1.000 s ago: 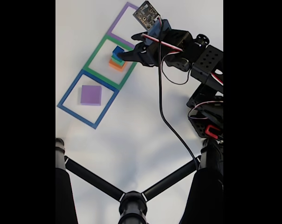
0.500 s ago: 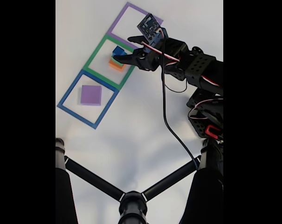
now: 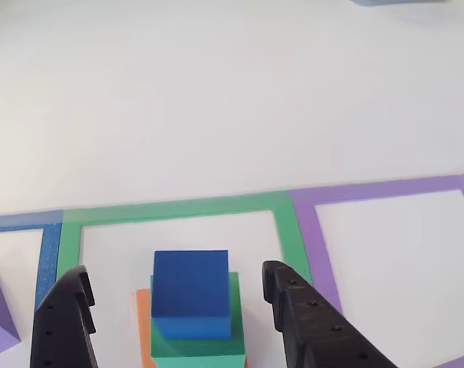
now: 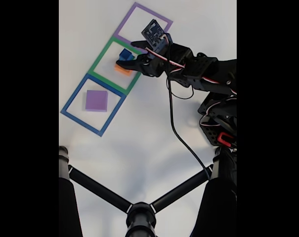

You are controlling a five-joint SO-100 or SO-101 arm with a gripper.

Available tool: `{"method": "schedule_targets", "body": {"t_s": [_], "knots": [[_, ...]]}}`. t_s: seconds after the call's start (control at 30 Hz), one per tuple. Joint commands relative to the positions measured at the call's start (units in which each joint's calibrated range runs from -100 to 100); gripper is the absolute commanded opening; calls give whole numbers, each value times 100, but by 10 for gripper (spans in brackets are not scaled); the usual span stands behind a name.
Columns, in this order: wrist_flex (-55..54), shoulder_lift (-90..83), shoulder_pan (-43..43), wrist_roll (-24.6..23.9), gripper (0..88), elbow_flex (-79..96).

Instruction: Tower of hanoi

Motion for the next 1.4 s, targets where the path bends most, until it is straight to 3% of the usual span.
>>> {"method": "schedule_targets", "body": {"t_s": [0.0, 1.0, 1.37], "knots": [[-232, 62, -141, 0, 237, -174], [-240, 279, -263, 0, 57, -283], [-167, 159, -279, 0, 39, -310]]}}
